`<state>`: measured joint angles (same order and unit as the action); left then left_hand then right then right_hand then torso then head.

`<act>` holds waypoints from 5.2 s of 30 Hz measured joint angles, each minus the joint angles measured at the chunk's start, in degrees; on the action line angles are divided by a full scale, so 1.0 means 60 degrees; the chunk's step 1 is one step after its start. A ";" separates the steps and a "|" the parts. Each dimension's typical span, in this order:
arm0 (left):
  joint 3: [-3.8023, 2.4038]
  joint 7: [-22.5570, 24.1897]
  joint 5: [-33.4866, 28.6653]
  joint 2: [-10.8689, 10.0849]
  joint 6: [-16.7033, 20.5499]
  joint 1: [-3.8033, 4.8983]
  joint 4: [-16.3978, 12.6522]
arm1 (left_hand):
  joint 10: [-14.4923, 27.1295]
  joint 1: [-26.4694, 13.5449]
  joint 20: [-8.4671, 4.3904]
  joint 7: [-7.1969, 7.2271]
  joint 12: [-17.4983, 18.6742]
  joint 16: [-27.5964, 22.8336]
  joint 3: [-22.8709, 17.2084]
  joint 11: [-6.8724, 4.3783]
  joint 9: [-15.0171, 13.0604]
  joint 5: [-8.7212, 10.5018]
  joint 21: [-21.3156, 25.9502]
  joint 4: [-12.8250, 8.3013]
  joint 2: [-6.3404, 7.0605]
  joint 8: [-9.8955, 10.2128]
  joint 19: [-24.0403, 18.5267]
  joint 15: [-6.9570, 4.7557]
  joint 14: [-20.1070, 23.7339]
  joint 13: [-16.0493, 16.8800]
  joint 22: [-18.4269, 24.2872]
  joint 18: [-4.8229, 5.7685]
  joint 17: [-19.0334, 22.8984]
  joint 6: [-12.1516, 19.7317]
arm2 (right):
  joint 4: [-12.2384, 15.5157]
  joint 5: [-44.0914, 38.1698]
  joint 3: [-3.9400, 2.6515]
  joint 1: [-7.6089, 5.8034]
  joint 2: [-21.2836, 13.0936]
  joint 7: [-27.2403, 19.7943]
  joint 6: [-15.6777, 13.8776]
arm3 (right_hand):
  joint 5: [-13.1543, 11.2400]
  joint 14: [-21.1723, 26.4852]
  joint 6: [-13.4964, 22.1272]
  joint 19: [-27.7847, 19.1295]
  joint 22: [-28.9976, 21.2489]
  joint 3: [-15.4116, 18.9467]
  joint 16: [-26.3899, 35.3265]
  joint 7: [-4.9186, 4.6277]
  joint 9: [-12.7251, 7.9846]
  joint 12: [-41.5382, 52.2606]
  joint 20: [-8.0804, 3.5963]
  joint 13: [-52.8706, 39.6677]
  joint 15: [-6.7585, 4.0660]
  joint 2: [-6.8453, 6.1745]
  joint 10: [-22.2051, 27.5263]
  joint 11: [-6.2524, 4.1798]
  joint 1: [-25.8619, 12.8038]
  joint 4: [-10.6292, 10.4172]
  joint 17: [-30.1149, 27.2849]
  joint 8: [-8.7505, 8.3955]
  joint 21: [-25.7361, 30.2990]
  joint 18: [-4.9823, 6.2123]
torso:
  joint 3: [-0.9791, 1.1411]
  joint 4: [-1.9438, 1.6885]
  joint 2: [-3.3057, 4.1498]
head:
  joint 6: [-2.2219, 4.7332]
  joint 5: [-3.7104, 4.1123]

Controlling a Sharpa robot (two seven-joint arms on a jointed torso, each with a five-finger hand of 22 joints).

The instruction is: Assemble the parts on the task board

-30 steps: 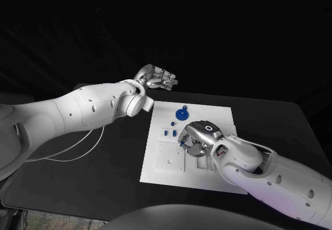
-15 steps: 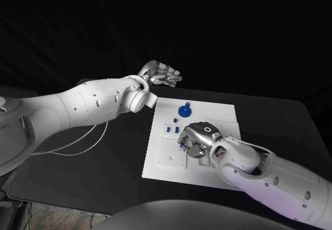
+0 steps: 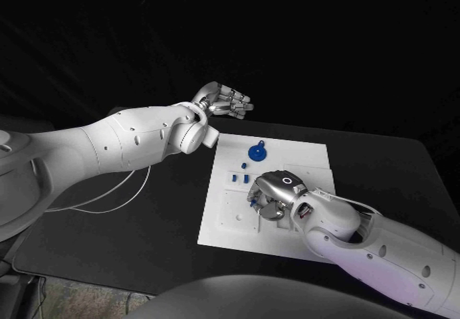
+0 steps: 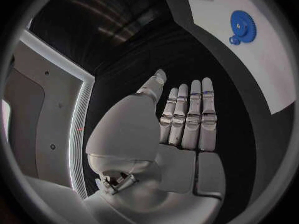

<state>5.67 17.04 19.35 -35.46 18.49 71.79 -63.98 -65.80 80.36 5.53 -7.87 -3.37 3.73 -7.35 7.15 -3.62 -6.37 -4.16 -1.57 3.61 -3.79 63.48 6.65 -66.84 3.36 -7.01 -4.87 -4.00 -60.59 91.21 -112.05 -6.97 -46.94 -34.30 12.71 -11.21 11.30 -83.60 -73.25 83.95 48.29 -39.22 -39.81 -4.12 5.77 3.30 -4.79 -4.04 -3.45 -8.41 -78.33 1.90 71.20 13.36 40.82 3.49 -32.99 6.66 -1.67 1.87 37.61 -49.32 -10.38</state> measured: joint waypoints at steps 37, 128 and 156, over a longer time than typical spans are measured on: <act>0.0001 -0.0020 -0.0034 0.0027 -0.0171 -0.0004 0.0027 | 0.0032 0.0038 0.0025 0.0000 0.0000 0.0000 0.0034 -0.0032 0.0000 0.0036 0.0000 0.0035 -0.0037 0.0000 0.0026 0.0026 0.0025 0.0000 0.0127 0.0000 0.0000 0.0000 | -0.0374 -0.0174 0.0288 -0.0044 0.0258 0.0031 0.0064 | -0.0619 0.0021 0.1138 -0.0001 0.0178 0.0689 0.0000 -0.0299 -0.0319 0.0010 0.0142 0.0075 0.0193 -0.0166 0.1040 0.0181 -0.0379 -0.0374 -0.0039 0.0001 0.0397 0.0143 | -0.0008 -0.0003 -0.0002 | -0.0080 -0.0036; 0.0004 -0.0152 -0.0037 -0.0077 -0.0294 -0.0086 0.0180 | 0.0066 0.0114 0.0034 0.0000 0.0000 0.0000 0.0099 0.0002 0.0000 0.0093 0.0000 0.0062 -0.0112 0.0000 0.0035 0.0022 0.0021 0.0000 0.0265 0.0000 -0.0001 0.0000 | -0.0361 0.0917 -0.1388 0.0066 -0.1462 0.0561 0.0504 | -0.1459 0.0063 0.0297 -0.0004 0.1205 0.0091 -0.0603 -0.0129 -0.0274 0.0033 0.0026 0.0034 0.0030 0.0427 0.0049 -0.0048 -0.0007 -0.0294 -0.0543 -0.0016 0.0984 -0.0144 | 0.0001 0.0016 -0.0020 | 0.0093 0.0413; 0.0007 -0.0148 -0.0037 0.0158 -0.0325 -0.0159 0.0658 | 0.0066 0.0114 0.0034 0.0000 0.0000 0.0000 0.0099 0.0002 0.0000 0.0093 0.0000 0.0061 -0.0112 0.0000 0.0035 0.0021 0.0020 0.0000 0.0290 0.0000 -0.0001 0.0000 | 0.1233 0.2597 -0.1426 0.0011 -0.0738 0.0477 0.0540 | -0.1402 0.0039 0.0266 0.0035 0.1259 0.0040 -0.0553 -0.0092 -0.0264 0.0033 -0.0002 0.0032 -0.0037 0.0448 -0.0069 -0.0168 -0.0256 -0.0113 -0.0546 -0.0004 0.1029 -0.0095 | -0.0049 0.0053 -0.0115 | 0.0000 0.0077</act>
<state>5.72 16.16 19.12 -34.51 16.54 70.84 -60.03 -65.40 81.05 5.73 -7.87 -3.37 3.73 -6.75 7.16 -3.62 -5.82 -4.16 -1.20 2.94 -3.79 63.69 6.78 -66.72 3.36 -5.27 -4.87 -4.00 -60.59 98.60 -96.47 -15.52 -46.88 -38.73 15.57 -7.97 2.89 -83.37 -71.65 84.15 55.85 -38.98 -43.13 -4.67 4.19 3.50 -4.81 -3.85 -3.67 -5.72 -78.75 0.89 69.66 12.68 37.55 3.47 -26.81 6.09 -1.97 2.19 36.91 -49.32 -9.92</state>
